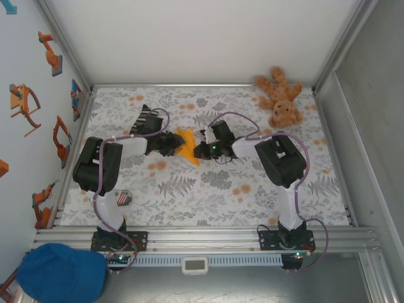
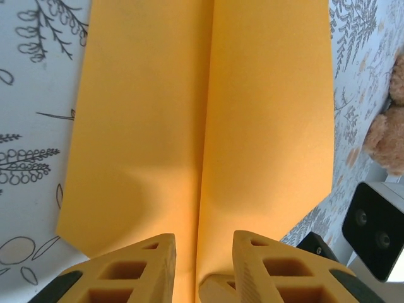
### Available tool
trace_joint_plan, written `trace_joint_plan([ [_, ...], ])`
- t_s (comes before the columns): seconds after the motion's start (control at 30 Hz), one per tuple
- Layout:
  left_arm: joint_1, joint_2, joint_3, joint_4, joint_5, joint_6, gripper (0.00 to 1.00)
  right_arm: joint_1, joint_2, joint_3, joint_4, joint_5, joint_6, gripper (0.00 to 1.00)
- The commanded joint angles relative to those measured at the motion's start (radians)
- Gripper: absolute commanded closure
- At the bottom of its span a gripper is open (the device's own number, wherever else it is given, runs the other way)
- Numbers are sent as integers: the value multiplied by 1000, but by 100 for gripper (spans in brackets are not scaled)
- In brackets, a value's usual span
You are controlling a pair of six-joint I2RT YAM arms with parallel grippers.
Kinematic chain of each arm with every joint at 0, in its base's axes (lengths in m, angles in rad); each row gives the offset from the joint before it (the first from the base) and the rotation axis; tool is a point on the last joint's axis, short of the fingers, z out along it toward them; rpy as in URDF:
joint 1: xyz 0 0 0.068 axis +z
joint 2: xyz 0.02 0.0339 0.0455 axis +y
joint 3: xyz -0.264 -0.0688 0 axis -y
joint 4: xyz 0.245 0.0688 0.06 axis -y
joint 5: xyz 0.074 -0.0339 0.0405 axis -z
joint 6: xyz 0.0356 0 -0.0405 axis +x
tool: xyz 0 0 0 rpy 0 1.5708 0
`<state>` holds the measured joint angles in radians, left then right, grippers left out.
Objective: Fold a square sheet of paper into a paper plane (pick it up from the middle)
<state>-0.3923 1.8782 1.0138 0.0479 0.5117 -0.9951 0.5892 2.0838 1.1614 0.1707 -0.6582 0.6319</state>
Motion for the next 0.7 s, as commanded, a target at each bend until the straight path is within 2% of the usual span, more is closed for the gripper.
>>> trace_joint_plan([
  [0.0,-7,28,12,29,29,58,66,-14,28,-18,66,-58,54,97],
  [0.23,-8,58,29,55,52,87,59,-24,41,-23,89,-84,81,97],
  [0.67,-28,62,63,26,45,125,60,-32,42,-33,105,-90,101,97],
])
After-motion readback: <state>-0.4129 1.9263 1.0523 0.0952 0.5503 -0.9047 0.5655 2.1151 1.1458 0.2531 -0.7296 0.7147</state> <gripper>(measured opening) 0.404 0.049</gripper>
